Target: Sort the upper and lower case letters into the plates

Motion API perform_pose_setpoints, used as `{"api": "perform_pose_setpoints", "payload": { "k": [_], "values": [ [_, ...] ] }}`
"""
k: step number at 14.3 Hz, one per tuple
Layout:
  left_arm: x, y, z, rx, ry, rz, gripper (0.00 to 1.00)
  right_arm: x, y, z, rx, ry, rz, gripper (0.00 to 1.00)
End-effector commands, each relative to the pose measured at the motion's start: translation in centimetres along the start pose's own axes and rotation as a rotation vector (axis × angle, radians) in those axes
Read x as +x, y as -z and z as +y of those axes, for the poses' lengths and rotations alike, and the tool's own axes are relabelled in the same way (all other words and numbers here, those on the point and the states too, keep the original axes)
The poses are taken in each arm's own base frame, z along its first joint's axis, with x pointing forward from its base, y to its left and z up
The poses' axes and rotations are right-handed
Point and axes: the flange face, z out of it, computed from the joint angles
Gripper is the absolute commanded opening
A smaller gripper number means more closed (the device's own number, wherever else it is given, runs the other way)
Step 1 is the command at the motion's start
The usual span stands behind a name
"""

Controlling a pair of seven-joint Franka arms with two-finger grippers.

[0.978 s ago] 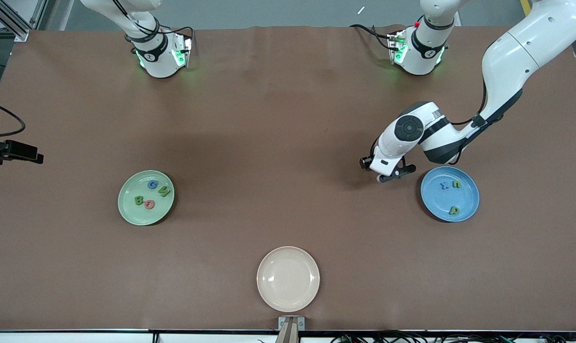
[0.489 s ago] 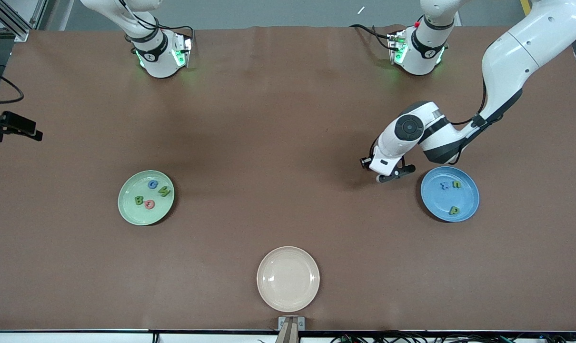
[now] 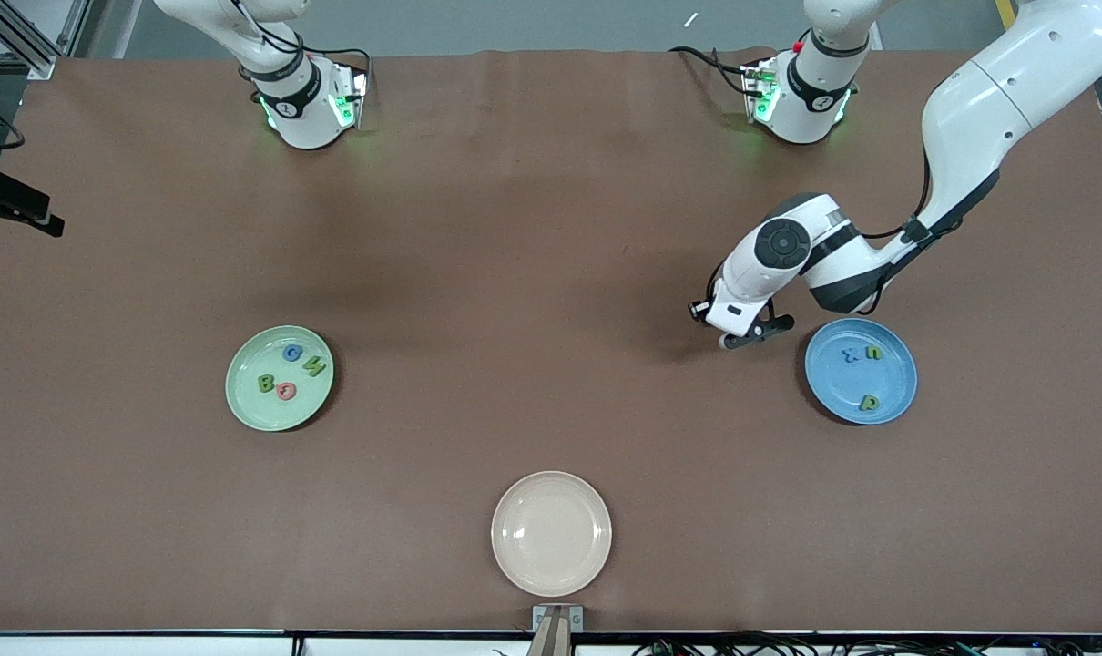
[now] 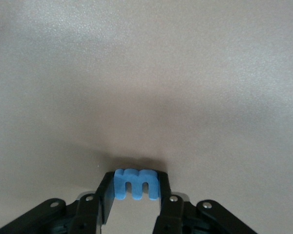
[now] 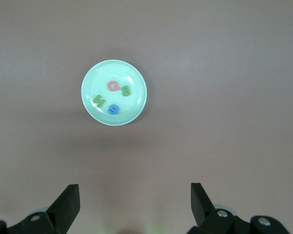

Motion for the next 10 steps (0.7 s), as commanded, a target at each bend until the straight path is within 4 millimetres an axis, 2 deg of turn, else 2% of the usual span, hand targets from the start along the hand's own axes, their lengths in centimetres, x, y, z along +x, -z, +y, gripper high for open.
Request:
{"api": "perform_pose_setpoints", "payload": {
  "k": [1,6,10],
  "values": [
    [0.2,0.5,-0.3,0.023,0.010,0.032,0.19,-1.0,0.4,-0.6,-0.040,0.021,0.010,1.00],
    [1.2,4.6,0.2,0.081,-0.046,0.053,0.18,-1.7,0.8,-0.4,-0.027,0.013,0.014,1.00],
    [4.6,9.4,-0.5,0.063,-0.128,-0.002,0.17,-2.0,1.0,0.0,0.020,-0.009,0.025,1.00]
  ]
}}
